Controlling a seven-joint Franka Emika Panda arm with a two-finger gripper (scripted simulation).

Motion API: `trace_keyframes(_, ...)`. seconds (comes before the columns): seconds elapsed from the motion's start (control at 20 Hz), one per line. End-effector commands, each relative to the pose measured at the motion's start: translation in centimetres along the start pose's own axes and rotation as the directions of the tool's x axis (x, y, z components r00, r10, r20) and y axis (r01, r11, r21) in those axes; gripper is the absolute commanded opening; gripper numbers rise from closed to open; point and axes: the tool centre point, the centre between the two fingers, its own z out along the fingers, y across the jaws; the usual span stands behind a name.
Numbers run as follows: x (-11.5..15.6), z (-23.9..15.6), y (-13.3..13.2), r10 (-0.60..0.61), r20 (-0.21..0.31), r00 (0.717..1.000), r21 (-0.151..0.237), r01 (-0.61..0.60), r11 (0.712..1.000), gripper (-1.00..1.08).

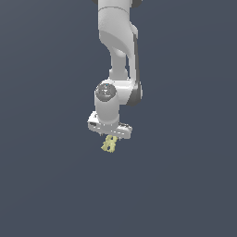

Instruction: Pick up the object and move it to a goal position.

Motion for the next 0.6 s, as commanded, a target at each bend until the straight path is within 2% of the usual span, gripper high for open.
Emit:
trace_keyframes(0.0, 0.0, 0.4, 0.2, 0.012, -0.003, 1.000, -0.001, -0.012, 1.000, 1.00)
trace_keyframes(0.3, 0.0, 0.8, 0.2, 0.009, -0.001, 1.000, -0.001, -0.009, 1.000, 1.00)
trace_keyframes(0.55, -0.1, 3.0, 0.2, 0.011, -0.002, 1.000, -0.001, -0.011, 1.000, 1.00)
